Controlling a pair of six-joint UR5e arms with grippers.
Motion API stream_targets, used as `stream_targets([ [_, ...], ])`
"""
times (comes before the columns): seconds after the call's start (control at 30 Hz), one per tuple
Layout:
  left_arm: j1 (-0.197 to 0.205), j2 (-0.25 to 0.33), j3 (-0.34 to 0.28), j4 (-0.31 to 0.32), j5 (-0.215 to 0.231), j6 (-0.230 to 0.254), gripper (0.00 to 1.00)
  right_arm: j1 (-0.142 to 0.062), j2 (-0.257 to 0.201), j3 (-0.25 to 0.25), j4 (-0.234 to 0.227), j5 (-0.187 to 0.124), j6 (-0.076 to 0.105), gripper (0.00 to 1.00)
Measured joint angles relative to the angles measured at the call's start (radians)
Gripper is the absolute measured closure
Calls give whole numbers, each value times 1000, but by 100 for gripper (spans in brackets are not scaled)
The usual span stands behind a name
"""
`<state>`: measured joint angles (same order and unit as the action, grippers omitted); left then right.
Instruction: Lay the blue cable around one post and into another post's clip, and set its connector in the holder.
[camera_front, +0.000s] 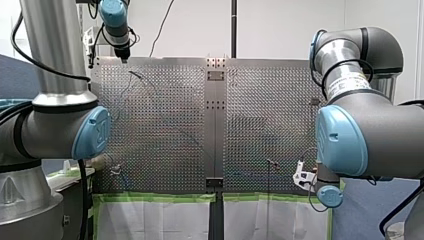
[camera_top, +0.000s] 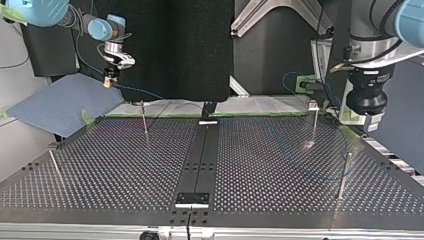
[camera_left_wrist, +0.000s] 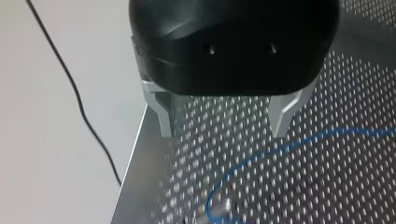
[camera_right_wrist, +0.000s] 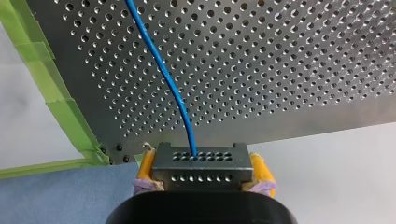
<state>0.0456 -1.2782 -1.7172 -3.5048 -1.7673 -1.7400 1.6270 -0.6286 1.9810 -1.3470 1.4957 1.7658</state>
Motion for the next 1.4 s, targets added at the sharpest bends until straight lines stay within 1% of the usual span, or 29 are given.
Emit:
stream_targets([
  [0.1,-12,11,-25,26,26,3,0,2,0,0,0,-3,-3,100],
  [0.2,-23,21,-44,52,52,21,0,6,0,0,0,-6,-9,100],
  [0.37,-34,32,-59,98,99,50,0,15,0,0,0,-7,-18,100],
  [0.5,-57,41,-85,131,131,44,0,21,0,0,0,-8,-19,100],
  [0.63,-91,21,-118,165,166,39,0,25,0,-1,0,-10,-20,100],
  [0.77,-130,-16,-158,205,206,37,0,28,0,-2,0,-11,-20,100],
  [0.83,-146,-31,-174,221,215,36,0,28,-1,-2,0,-11,-20,100],
  [0.93,-174,-59,-201,249,206,35,0,29,-1,-2,1,-11,-19,100],
  [1.23,-257,-142,-284,332,130,-14,0,29,-1,-4,6,-11,-19,100],
  [1.4,-297,-182,-318,372,91,-28,0,30,-1,-6,10,-11,-20,100],
])
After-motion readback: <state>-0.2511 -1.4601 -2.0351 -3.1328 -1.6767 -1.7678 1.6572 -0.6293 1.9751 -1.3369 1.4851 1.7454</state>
